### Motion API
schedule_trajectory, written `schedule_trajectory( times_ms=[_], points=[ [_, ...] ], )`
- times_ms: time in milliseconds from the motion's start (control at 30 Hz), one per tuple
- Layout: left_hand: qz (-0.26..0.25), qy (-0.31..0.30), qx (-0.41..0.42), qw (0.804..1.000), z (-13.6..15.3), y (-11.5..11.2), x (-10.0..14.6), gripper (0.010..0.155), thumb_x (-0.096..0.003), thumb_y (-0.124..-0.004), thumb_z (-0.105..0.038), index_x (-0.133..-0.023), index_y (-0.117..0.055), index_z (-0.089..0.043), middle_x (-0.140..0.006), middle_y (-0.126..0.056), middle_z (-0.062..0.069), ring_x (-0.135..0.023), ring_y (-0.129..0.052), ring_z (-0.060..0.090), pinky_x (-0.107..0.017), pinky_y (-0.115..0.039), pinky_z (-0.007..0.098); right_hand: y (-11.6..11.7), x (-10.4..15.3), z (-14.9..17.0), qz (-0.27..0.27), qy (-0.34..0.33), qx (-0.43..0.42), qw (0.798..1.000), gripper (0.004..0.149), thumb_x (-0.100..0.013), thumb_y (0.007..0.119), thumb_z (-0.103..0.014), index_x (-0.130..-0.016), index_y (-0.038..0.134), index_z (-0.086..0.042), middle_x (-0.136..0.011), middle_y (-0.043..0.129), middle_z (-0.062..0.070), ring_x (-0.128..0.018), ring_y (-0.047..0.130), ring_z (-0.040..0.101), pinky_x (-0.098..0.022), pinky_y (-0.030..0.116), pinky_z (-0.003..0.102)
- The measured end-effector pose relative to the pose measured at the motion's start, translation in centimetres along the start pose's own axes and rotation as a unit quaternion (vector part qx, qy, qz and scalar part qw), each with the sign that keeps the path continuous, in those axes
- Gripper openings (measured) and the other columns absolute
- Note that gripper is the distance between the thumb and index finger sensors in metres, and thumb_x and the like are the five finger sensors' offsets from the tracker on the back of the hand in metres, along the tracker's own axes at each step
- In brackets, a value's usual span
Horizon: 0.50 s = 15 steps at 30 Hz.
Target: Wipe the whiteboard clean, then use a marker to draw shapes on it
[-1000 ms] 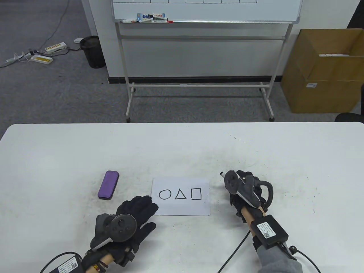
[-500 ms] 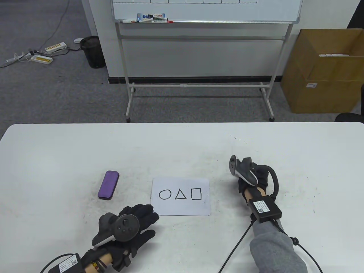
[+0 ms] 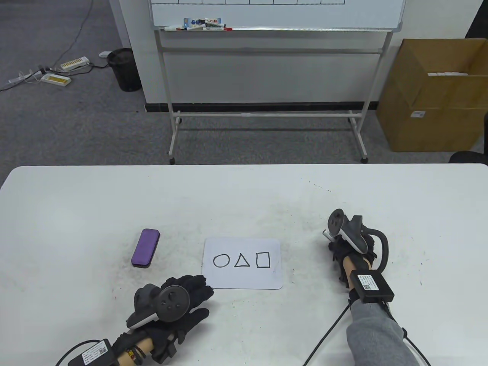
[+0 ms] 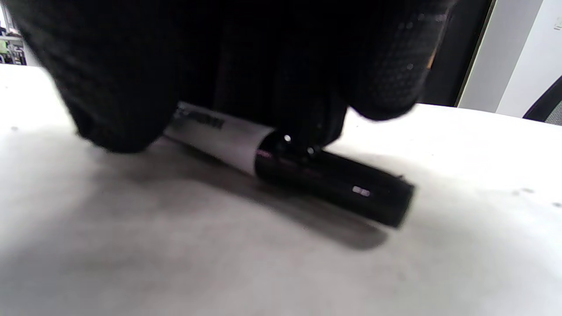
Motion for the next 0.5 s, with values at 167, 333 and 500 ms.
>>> schedule_trajectory(
  times_ms=[167, 333, 500],
  points=[
    [-0.008, 0.005, -0.001, 1.000, 0.1, 0.3, 0.1, 0.063, -0.0380, -0.076, -0.052, -0.097, -0.074, -0.030, -0.112, -0.067, 0.006, -0.104, -0.070, 0.035, -0.074, -0.054, 0.068, -1.6, 0.6, -0.2, 0.016, -0.011, -0.002, 1.000, 0.061, -0.029, 0.093, -0.049, -0.086, 0.086, -0.030, -0.077, 0.098, -0.003, -0.066, 0.105, 0.024, -0.047, 0.087, 0.039],
    [-0.015, 0.011, -0.003, 1.000, 0.2, 0.7, 0.3, 0.063, -0.0379, -0.076, -0.052, -0.097, -0.074, -0.030, -0.112, -0.067, 0.006, -0.104, -0.071, 0.035, -0.073, -0.055, 0.067, -6.1, 3.8, -0.7, 0.056, -0.044, -0.031, 0.997, 0.062, -0.031, 0.092, -0.050, -0.089, 0.083, -0.030, -0.081, 0.095, -0.003, -0.069, 0.103, 0.025, -0.049, 0.086, 0.040],
    [-0.018, 0.018, -0.012, 1.000, 0.5, 0.6, 0.3, 0.063, -0.0378, -0.076, -0.052, -0.097, -0.074, -0.029, -0.113, -0.066, 0.006, -0.105, -0.070, 0.035, -0.074, -0.055, 0.067, -8.8, 9.0, -1.5, 0.080, -0.082, -0.066, 0.991, 0.063, -0.033, 0.090, -0.051, -0.092, 0.081, -0.030, -0.085, 0.093, -0.001, -0.073, 0.101, 0.026, -0.052, 0.085, 0.041]
  ],
)
Point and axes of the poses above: the tracker on the back of each hand, its own z axis roughly to the little-finger side, its own x axis roughly from the fingertips to the wrist, y = z × x, the point moved 3 cm from there along -x, roughly from the wrist to the fingertips
